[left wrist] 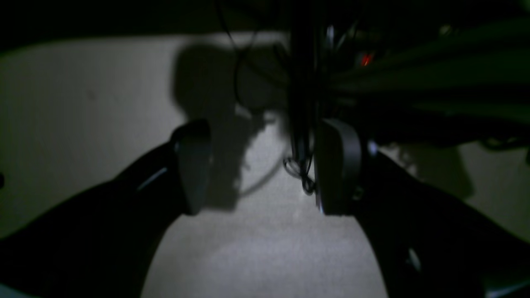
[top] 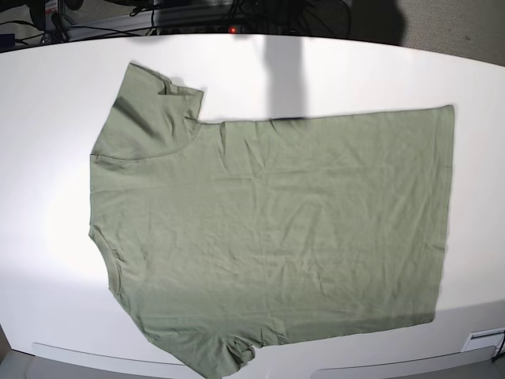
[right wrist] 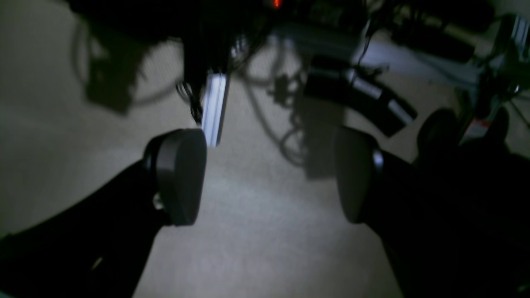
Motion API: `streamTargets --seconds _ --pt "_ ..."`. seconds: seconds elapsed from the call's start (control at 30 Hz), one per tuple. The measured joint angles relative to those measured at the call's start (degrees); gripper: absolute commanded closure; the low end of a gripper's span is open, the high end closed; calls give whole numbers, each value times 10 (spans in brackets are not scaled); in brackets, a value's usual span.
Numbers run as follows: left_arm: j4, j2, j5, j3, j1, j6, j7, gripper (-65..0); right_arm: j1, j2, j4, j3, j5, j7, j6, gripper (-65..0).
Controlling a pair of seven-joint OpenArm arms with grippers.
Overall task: Fold the T-shirt properly
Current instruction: 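Move both grippers down to the shirt's shoulder corners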
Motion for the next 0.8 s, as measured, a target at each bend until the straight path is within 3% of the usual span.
streamTargets --seconds 0.27,0.43,0.7,0.8 --pt "150 -5 0 1 77 0 4 -391 -20 2 102 28 0 -5 0 -473" --pt "212 -51 0 0 76 3 2 -391 -20 37 160 28 -1 -7 0 -473" --pt "233 -54 0 1 77 -1 4 -391 -19 54 232 29 0 -17 1 -473" --pt "234 -56 0 0 77 0 4 -391 -19 54 250 28 -36 -18 1 -473"
